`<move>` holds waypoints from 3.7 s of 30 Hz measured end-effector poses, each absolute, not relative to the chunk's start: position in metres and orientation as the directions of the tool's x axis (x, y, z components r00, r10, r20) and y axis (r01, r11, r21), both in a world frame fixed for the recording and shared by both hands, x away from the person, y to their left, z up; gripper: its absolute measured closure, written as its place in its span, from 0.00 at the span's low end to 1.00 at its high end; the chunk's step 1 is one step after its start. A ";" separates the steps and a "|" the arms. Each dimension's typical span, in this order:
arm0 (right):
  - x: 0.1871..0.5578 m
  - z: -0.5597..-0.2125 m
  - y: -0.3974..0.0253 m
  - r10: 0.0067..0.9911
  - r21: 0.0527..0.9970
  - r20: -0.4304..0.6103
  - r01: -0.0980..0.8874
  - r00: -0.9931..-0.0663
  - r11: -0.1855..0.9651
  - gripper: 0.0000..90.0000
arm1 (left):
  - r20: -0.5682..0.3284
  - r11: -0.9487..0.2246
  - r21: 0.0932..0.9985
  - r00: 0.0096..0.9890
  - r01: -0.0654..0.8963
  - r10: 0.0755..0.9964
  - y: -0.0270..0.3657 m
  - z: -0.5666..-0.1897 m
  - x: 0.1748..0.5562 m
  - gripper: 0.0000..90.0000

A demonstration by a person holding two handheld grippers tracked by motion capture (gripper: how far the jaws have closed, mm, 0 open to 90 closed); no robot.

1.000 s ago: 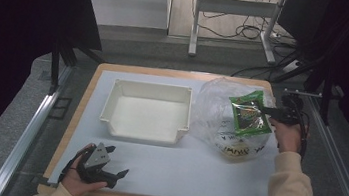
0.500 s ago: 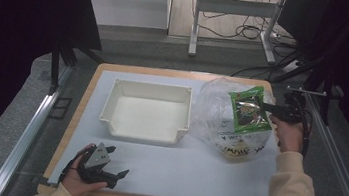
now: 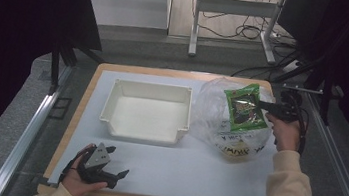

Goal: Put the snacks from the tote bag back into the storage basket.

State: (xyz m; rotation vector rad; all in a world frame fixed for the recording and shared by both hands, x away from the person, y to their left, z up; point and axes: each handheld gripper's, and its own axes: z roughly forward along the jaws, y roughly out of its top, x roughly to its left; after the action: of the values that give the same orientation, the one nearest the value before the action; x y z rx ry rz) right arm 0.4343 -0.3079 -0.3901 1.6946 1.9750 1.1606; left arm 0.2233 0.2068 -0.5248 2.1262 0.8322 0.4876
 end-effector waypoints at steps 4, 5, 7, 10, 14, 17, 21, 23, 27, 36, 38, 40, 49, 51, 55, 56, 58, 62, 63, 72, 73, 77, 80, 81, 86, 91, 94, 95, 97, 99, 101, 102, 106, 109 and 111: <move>0.435 -0.391 -0.304 0.922 0.724 0.275 0.690 -0.274 -0.011 1.00 | 0.064 -0.477 0.783 0.712 0.399 0.699 0.207 -0.525 0.223 0.12; 0.436 -0.391 -0.303 0.920 0.724 0.278 0.689 -0.275 -0.013 1.00 | 0.064 -0.478 0.783 0.712 0.399 0.699 0.207 -0.525 0.223 0.12; 0.436 -0.391 -0.301 0.918 0.723 0.280 0.690 -0.280 -0.010 1.00 | 0.064 -0.477 0.783 0.712 0.399 0.699 0.207 -0.525 0.223 0.12; 0.437 -0.391 -0.298 0.915 0.724 0.285 0.690 -0.285 -0.011 1.00 | 0.063 -0.477 0.783 0.712 0.399 0.699 0.207 -0.525 0.223 0.12; 0.438 -0.391 -0.292 0.909 0.728 0.291 0.686 -0.298 -0.008 1.00 | 0.064 -0.478 0.783 0.713 0.398 0.698 0.207 -0.525 0.224 0.12; 0.440 -0.392 -0.286 0.904 0.729 0.296 0.684 -0.309 -0.005 1.00 | 0.065 -0.479 0.783 0.713 0.398 0.698 0.206 -0.525 0.223 0.12; 0.442 -0.393 -0.278 0.896 0.732 0.303 0.681 -0.325 -0.001 1.00 | 0.062 -0.475 0.784 0.711 0.399 0.700 0.207 -0.525 0.223 0.12; 0.442 -0.393 -0.276 0.895 0.729 0.305 0.685 -0.326 0.001 1.00 | 0.062 -0.474 0.785 0.711 0.399 0.701 0.207 -0.525 0.223 0.12; 0.443 -0.393 -0.273 0.892 0.733 0.306 0.680 -0.333 0.002 1.00 | 0.063 -0.475 0.785 0.711 0.398 0.700 0.207 -0.525 0.223 0.12; 0.443 -0.394 -0.269 0.887 0.736 0.311 0.677 -0.341 0.003 1.00 | 0.063 -0.475 0.785 0.711 0.398 0.700 0.207 -0.525 0.223 0.12; 0.443 -0.394 -0.268 0.887 0.736 0.311 0.677 -0.342 0.003 1.00 | 0.062 -0.475 0.785 0.711 0.399 0.700 0.207 -0.525 0.223 0.12; 0.443 -0.394 -0.267 0.886 0.736 0.312 0.677 -0.343 0.003 1.00 | 0.063 -0.476 0.784 0.711 0.399 0.700 0.207 -0.525 0.223 0.12; 0.443 -0.393 -0.258 0.878 0.742 0.322 0.670 -0.354 -0.002 1.00 | 0.062 -0.474 0.786 0.712 0.397 0.700 0.207 -0.525 0.223 0.12; 0.443 -0.393 -0.255 0.876 0.743 0.324 0.669 -0.358 -0.001 1.00 | 0.063 -0.475 0.785 0.712 0.397 0.699 0.207 -0.524 0.223 0.12; 0.443 -0.392 -0.247 0.868 0.745 0.331 0.668 -0.371 0.002 1.00 | 0.062 -0.473 0.787 0.712 0.396 0.700 0.207 -0.524 0.223 0.12; 0.443 -0.392 -0.245 0.866 0.745 0.332 0.667 -0.375 0.003 1.00 | 0.061 -0.472 0.788 0.712 0.396 0.700 0.207 -0.524 0.223 0.12; 0.444 -0.391 -0.242 0.863 0.745 0.333 0.667 -0.380 0.005 1.00 | 0.061 -0.471 0.788 0.712 0.396 0.700 0.207 -0.524 0.223 0.12; 0.444 -0.391 -0.237 0.858 0.747 0.340 0.665 -0.386 0.003 1.00 | 0.060 -0.471 0.788 0.712 0.397 0.700 0.207 -0.524 0.223 0.12; 0.445 -0.391 -0.236 0.856 0.748 0.342 0.664 -0.387 0.001 1.00 | 0.059 -0.470 0.788 0.712 0.397 0.700 0.207 -0.524 0.223 0.12; 0.445 -0.389 -0.226 0.847 0.751 0.344 0.660 -0.406 0.011 1.00 | 0.059 -0.471 0.788 0.712 0.398 0.700 0.207 -0.524 0.223 0.12; 0.445 -0.389 -0.225 0.845 0.753 0.345 0.659 -0.408 0.010 1.00 | 0.059 -0.470 0.788 0.712 0.398 0.700 0.207 -0.524 0.223 0.12; 0.445 -0.387 -0.219 0.839 0.756 0.348 0.654 -0.417 0.012 1.00 | 0.058 -0.469 0.788 0.711 0.398 0.701 0.207 -0.524 0.223 0.12; 0.446 -0.386 -0.214 0.835 0.756 0.351 0.655 -0.424 0.015 1.00 | 0.056 -0.469 0.788 0.711 0.400 0.701 0.208 -0.524 0.223 0.12; 0.446 -0.386 -0.213 0.834 0.756 0.350 0.655 -0.426 0.017 1.00 | 0.056 -0.468 0.788 0.711 0.400 0.701 0.208 -0.524 0.223 0.12; 0.447 -0.385 -0.204 0.829 0.759 0.351 0.651 -0.436 0.021 1.00 | 0.056 -0.468 0.788 0.710 0.400 0.702 0.208 -0.524 0.223 0.12; 0.448 -0.385 -0.199 0.823 0.761 0.352 0.649 -0.445 0.026 1.00 | 0.057 -0.469 0.788 0.711 0.400 0.701 0.208 -0.525 0.224 0.12; 0.449 -0.385 -0.197 0.820 0.761 0.356 0.649 -0.449 0.025 1.00 | 0.057 -0.469 0.787 0.710 0.401 0.702 0.208 -0.525 0.224 0.12; 0.449 -0.385 -0.196 0.819 0.760 0.358 0.649 -0.448 0.024 1.00 | 0.056 -0.470 0.786 0.711 0.402 0.701 0.208 -0.525 0.224 0.12; 0.450 -0.385 -0.194 0.817 0.761 0.360 0.649 -0.451 0.022 1.00 | 0.056 -0.471 0.785 0.711 0.402 0.701 0.208 -0.525 0.224 0.12; 0.450 -0.385 -0.192 0.816 0.761 0.359 0.648 -0.453 0.025 1.00 | 0.056 -0.470 0.785 0.711 0.402 0.701 0.208 -0.525 0.224 0.12; 0.450 -0.385 -0.190 0.814 0.759 0.360 0.650 -0.456 0.028 1.00 | 0.056 -0.470 0.786 0.710 0.402 0.702 0.208 -0.525 0.224 0.12; 0.450 -0.385 -0.188 0.814 0.759 0.360 0.650 -0.457 0.029 1.00 | 0.056 -0.469 0.787 0.710 0.401 0.702 0.208 -0.525 0.224 0.12; 0.451 -0.384 -0.184 0.811 0.761 0.357 0.647 -0.462 0.033 1.00 | 0.055 -0.467 0.788 0.710 0.402 0.702 0.208 -0.525 0.224 0.12; 0.452 -0.384 -0.179 0.809 0.762 0.356 0.647 -0.468 0.039 1.00 | 0.053 -0.465 0.789 0.709 0.402 0.703 0.208 -0.525 0.224 0.12; 0.452 -0.384 -0.177 0.806 0.762 0.361 0.647 -0.469 0.035 1.00 | 0.051 -0.464 0.789 0.709 0.403 0.703 0.209 -0.525 0.224 0.12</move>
State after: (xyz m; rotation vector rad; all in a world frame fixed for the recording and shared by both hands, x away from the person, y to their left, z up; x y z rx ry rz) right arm 0.4523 -0.1769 -0.3838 1.5176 2.1315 1.4122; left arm 0.2244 0.2086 -0.5250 2.1129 0.8388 0.4777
